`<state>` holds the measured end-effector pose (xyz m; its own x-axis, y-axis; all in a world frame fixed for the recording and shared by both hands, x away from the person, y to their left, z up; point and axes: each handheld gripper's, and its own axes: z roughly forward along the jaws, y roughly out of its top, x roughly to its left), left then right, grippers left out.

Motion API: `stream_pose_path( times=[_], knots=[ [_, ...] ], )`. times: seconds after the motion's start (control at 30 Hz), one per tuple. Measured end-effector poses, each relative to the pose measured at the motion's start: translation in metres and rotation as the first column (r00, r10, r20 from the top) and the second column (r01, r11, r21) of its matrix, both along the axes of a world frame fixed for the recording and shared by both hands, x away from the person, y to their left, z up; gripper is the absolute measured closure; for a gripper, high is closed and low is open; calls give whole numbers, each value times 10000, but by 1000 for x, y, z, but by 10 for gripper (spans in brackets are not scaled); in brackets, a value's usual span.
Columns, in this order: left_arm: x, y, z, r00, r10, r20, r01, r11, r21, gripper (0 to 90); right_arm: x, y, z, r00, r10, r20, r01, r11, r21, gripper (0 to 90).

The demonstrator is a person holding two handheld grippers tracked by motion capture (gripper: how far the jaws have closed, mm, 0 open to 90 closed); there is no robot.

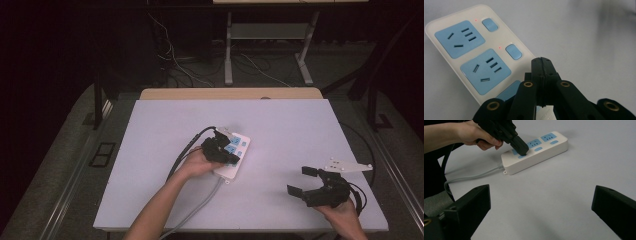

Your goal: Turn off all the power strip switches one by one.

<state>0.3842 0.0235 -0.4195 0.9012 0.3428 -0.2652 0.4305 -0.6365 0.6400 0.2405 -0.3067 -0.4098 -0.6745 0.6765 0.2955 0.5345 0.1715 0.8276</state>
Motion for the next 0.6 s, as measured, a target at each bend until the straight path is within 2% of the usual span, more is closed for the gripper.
stream_pose_path(
  times=[0.1,0.17,0.3,0.37,0.5,0.6],
  knots=[
    [0,-1,-1,9996,89,263,-90,10000,19,900,-1,-1,1,10000,-61,48,61,10000,-8,19],
    [1,-2,-2,9999,34,99,-33,10000,-82,900,-1,-1,1,9999,-66,95,66,10000,5,19],
    [0,-3,-2,9999,83,126,-83,10000,-18,900,-1,-3,1,9999,-139,77,138,9999,45,19],
    [-3,-5,-1,9991,96,421,-103,9998,162,900,-1,-4,1,9998,-160,88,159,9999,48,19],
    [-5,-2,-3,9986,306,420,-303,9995,-64,900,-2,-5,2,9998,-162,139,161,9999,53,19],
    [-9,-4,-2,9974,258,674,-269,9995,161,900,-2,-5,1,9998,-180,95,180,9998,35,19]
  ],
)
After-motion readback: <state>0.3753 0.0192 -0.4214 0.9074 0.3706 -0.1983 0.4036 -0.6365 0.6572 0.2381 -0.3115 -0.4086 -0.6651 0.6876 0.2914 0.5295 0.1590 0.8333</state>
